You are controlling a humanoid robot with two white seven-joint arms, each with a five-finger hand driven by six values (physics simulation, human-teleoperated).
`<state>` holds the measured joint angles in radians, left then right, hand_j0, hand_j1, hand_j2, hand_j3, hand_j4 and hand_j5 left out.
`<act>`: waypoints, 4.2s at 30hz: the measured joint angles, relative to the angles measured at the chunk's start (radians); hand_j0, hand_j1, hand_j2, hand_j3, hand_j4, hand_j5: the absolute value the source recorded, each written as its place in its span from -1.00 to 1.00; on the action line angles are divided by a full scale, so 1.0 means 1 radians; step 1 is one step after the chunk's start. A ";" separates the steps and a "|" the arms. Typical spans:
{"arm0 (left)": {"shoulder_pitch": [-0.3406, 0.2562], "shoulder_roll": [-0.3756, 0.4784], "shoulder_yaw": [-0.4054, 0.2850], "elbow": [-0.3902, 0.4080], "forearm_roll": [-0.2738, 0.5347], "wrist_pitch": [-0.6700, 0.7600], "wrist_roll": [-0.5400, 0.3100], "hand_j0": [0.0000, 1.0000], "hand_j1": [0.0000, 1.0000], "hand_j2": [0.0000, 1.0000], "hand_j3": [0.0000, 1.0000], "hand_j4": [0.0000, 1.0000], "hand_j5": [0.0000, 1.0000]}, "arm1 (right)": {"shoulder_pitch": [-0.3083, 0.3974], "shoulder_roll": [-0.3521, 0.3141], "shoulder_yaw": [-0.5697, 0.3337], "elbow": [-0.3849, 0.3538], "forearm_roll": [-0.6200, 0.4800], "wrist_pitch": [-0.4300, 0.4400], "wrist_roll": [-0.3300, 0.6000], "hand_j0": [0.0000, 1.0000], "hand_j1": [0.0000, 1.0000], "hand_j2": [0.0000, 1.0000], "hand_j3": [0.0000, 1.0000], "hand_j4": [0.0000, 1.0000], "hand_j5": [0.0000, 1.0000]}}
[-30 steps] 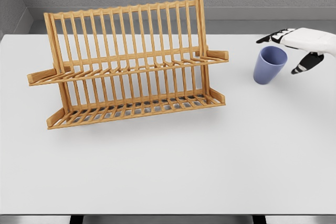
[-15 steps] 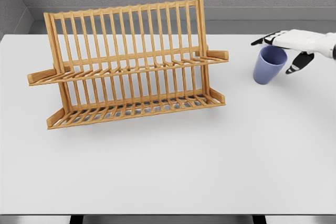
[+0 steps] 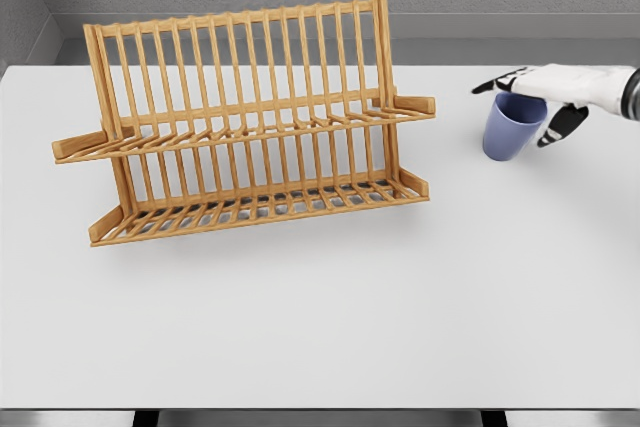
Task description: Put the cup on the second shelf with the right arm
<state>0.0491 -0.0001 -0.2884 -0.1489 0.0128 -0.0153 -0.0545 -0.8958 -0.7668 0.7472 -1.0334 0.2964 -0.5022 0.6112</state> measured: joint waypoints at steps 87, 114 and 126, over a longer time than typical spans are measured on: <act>0.000 0.000 0.000 0.000 0.000 0.000 0.000 1.00 1.00 1.00 1.00 1.00 1.00 | -0.055 -0.019 -0.168 -0.547 -0.003 -0.111 0.001 0.30 0.30 0.30 0.30 0.30 0.30; 0.000 0.000 0.000 0.000 0.000 0.000 0.000 1.00 1.00 1.00 1.00 1.00 1.00 | -0.014 0.003 -0.135 -0.630 0.000 -0.112 0.000 1.00 1.00 1.00 1.00 1.00 1.00; 0.000 0.000 0.000 0.000 0.000 0.000 0.000 1.00 1.00 1.00 1.00 1.00 1.00 | 0.475 -0.076 -0.654 -0.542 -0.009 -0.110 0.000 1.00 1.00 1.00 1.00 1.00 1.00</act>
<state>0.0491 -0.0001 -0.2884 -0.1487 0.0129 -0.0153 -0.0548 -0.4213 -0.8424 0.0936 -1.5757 0.2878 -0.6121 0.6110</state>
